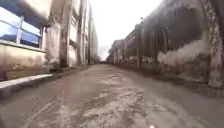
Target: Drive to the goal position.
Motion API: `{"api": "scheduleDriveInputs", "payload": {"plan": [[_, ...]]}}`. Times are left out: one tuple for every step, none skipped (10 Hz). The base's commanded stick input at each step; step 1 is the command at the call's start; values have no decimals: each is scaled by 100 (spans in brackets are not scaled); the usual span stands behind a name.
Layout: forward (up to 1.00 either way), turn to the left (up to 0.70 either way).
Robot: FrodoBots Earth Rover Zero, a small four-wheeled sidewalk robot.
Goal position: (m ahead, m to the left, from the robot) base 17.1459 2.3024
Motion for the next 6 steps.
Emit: {"api": "scheduleDriveInputs", "payload": {"plan": [[70,0],[70,0],[70,0],[70,0],[70,0],[70,0]]}}
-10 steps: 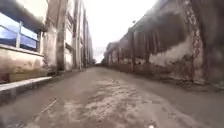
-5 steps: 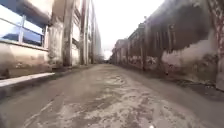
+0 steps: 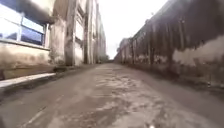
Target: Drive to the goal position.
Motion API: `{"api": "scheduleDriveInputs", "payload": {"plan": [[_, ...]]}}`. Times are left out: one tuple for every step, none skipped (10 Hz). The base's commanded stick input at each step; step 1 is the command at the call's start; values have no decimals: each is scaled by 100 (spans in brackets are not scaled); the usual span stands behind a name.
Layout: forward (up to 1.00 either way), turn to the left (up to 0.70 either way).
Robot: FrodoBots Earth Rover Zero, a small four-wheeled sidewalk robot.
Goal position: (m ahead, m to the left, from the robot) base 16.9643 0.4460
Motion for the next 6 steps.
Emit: {"api": "scheduleDriveInputs", "payload": {"plan": [[70,0],[70,0],[70,0],[70,0],[70,0],[70,-35]]}}
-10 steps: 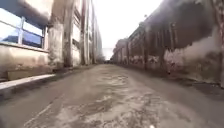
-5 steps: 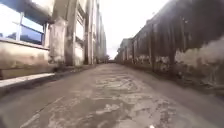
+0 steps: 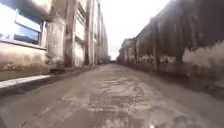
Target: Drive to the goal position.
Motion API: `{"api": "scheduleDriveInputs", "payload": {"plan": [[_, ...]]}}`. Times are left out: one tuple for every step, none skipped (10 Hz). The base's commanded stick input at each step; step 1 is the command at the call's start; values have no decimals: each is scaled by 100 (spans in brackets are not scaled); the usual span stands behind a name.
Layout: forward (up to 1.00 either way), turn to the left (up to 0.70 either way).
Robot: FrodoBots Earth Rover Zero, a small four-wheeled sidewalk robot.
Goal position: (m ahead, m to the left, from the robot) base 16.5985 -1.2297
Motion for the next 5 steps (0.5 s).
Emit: {"api": "scheduleDriveInputs", "payload": {"plan": [[70,-35],[70,0],[70,0],[70,0],[70,0]]}}
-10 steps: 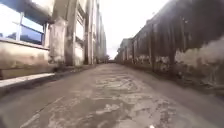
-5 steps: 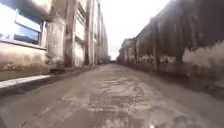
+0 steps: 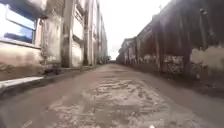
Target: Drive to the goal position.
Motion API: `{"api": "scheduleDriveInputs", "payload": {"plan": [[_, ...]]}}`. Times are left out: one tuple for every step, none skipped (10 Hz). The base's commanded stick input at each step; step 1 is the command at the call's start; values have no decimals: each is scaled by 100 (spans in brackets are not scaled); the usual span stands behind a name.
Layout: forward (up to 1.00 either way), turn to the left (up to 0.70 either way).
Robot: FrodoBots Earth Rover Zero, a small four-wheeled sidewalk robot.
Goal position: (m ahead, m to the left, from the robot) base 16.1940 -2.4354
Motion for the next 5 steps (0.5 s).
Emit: {"api": "scheduleDriveInputs", "payload": {"plan": [[70,0],[70,0],[70,0],[70,0],[70,0]]}}
